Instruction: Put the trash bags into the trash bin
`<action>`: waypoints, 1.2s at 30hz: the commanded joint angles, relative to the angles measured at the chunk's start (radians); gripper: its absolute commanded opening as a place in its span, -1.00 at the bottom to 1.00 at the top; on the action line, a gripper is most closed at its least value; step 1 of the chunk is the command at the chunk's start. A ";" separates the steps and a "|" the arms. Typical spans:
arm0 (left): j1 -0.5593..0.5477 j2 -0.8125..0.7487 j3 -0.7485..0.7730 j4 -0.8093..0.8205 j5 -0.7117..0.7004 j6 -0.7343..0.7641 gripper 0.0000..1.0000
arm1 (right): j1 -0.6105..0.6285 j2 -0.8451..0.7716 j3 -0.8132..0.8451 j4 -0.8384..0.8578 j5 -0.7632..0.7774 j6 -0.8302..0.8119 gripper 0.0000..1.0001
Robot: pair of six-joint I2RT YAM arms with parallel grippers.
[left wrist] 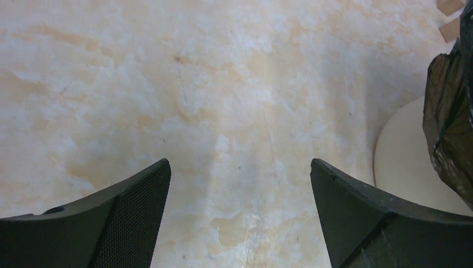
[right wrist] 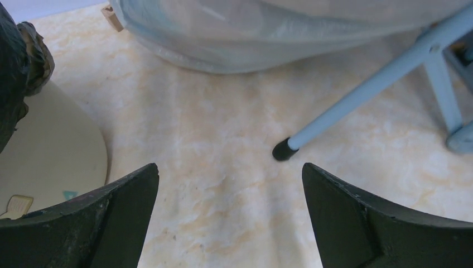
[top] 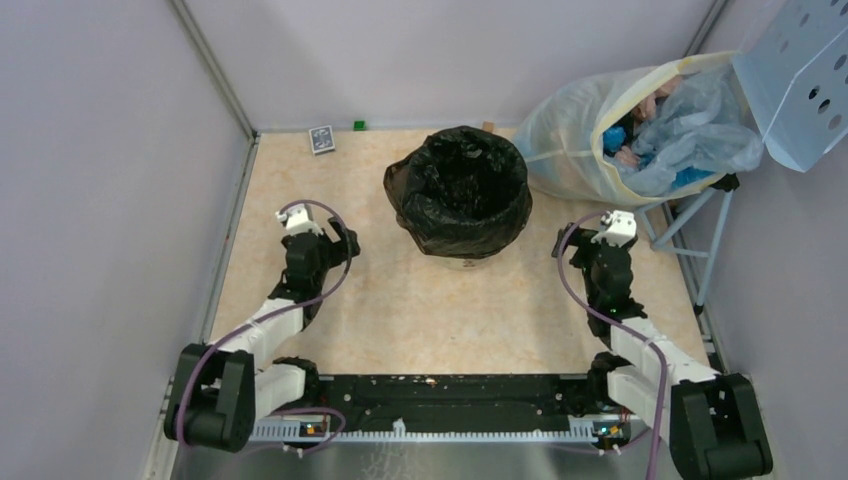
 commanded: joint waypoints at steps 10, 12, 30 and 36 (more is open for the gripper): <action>0.004 0.127 -0.026 0.432 -0.120 0.347 0.97 | -0.051 0.388 -0.070 0.684 0.079 -0.245 0.97; 0.005 0.151 -0.037 0.473 -0.139 0.410 0.97 | -0.087 0.480 -0.078 0.772 0.077 -0.208 0.97; 0.110 0.483 -0.061 0.787 0.139 0.573 0.97 | -0.108 0.537 -0.045 0.756 0.087 -0.182 0.97; 0.110 0.478 -0.065 0.791 0.140 0.574 0.97 | -0.108 0.538 -0.047 0.757 0.086 -0.182 0.97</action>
